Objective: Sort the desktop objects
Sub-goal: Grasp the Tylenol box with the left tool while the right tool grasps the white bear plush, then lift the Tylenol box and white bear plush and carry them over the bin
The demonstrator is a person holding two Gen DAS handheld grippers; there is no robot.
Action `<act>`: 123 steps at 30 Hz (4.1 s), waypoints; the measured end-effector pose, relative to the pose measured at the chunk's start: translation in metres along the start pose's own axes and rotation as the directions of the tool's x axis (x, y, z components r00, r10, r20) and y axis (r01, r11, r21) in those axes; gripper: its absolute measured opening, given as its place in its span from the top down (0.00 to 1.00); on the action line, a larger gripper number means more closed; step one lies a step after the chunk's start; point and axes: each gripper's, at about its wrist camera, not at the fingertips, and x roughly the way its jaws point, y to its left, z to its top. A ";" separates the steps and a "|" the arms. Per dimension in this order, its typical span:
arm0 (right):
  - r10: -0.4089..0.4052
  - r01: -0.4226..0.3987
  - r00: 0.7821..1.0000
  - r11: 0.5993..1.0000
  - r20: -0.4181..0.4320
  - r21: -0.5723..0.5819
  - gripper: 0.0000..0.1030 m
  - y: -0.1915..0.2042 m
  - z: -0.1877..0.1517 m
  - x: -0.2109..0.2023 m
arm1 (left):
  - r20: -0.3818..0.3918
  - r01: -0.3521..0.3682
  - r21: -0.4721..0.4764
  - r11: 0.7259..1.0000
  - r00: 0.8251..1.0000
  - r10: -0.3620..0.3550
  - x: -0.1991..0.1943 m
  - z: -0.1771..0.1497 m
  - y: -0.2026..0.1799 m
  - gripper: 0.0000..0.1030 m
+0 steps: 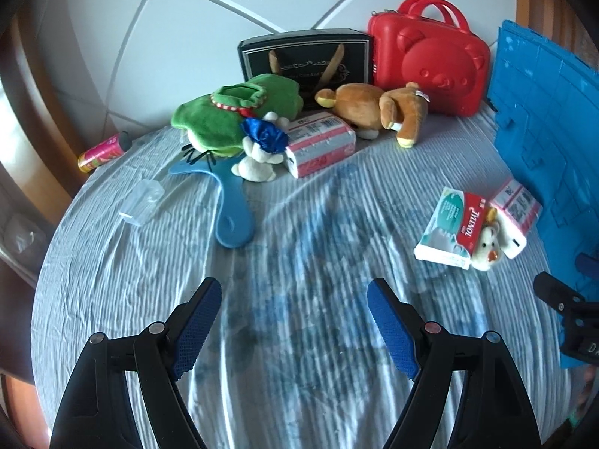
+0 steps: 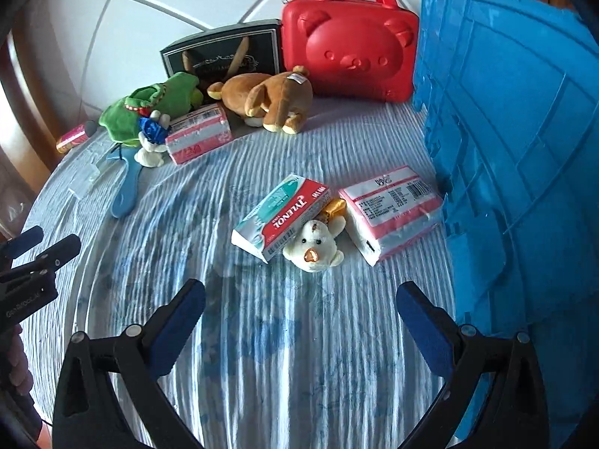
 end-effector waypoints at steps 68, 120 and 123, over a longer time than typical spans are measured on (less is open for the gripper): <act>-0.089 0.095 0.995 0.963 -0.033 0.252 0.25 -0.015 0.020 0.139 | -0.128 0.234 0.217 0.948 0.969 -0.210 0.165 0.032 -0.084 0.42; -0.233 0.185 0.838 0.972 0.493 0.145 0.54 -0.018 0.032 -0.244 | 0.422 0.294 0.212 0.932 0.832 -0.359 -0.211 0.074 -0.137 0.82; -0.271 0.208 0.822 0.962 0.500 0.178 0.54 -0.073 0.017 -0.269 | 0.395 0.309 0.231 0.922 0.837 -0.379 -0.232 0.070 -0.192 0.82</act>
